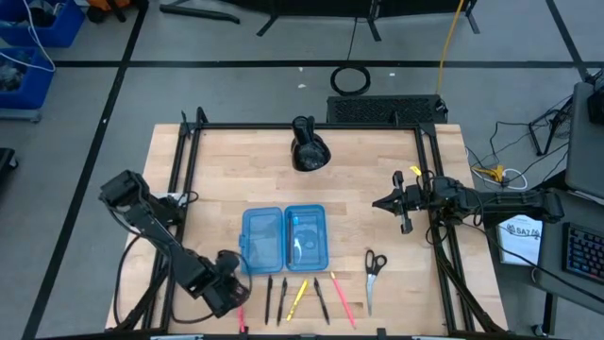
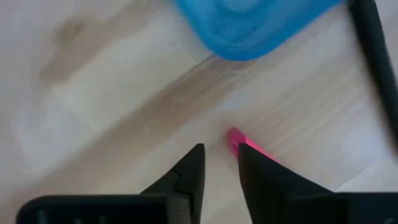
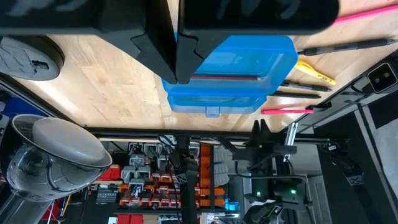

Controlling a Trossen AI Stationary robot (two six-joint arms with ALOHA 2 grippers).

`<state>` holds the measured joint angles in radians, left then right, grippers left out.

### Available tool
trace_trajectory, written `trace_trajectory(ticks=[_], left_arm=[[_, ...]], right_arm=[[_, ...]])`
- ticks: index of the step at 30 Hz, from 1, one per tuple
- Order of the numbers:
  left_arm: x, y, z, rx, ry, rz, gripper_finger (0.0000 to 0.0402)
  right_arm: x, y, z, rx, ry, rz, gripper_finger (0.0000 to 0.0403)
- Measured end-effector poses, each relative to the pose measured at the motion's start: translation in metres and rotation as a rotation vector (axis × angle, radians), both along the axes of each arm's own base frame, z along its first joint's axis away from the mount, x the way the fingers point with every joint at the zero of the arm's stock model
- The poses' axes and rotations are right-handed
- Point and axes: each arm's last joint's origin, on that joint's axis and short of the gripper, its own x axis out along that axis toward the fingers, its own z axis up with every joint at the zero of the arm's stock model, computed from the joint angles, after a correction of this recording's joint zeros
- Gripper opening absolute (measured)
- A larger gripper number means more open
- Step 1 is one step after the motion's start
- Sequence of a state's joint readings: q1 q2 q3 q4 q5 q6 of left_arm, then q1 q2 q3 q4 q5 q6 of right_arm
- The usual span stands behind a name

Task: Pick & place school supplies into a supply box
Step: Put the pink pen into the blue supply box

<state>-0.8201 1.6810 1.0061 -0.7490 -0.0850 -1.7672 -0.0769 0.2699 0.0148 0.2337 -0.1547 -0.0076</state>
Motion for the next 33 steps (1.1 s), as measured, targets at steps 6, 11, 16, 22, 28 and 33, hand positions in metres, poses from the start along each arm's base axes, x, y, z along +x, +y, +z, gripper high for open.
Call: trace_trajectory(ticks=[6, 11, 16, 22, 28, 33], left_arm=[[0.011, 0.014, 0.009, -0.037, 0.014, -0.394, 0.0111], [0.014, 0.024, 0.025, -0.036, -0.077, -0.781, 0.0091], [0.016, 0.023, 0.029, 0.02, -0.18, -1.215, 0.0066], [0.016, 0.025, 0.027, 0.104, -0.184, -1.406, 0.0064], [0.016, 0.024, 0.027, 0.045, -0.179, -1.342, 0.0123], [0.009, 0.018, 0.027, 0.085, -0.198, -1.541, 0.0197]], right_arm=[[0.0, 0.0, -0.001, 0.034, 0.014, 0.0, 0.0], [0.0, 0.0, -0.002, 0.025, 0.026, 0.001, 0.0], [0.0, 0.0, -0.002, 0.024, 0.018, 0.002, 0.0], [0.0, 0.0, 0.001, 0.07, -0.003, 0.0, 0.0], [0.0, 0.0, 0.007, 0.132, -0.059, 0.002, 0.0], [0.0, -0.001, 0.011, 0.13, -0.1, -0.022, 0.0]])
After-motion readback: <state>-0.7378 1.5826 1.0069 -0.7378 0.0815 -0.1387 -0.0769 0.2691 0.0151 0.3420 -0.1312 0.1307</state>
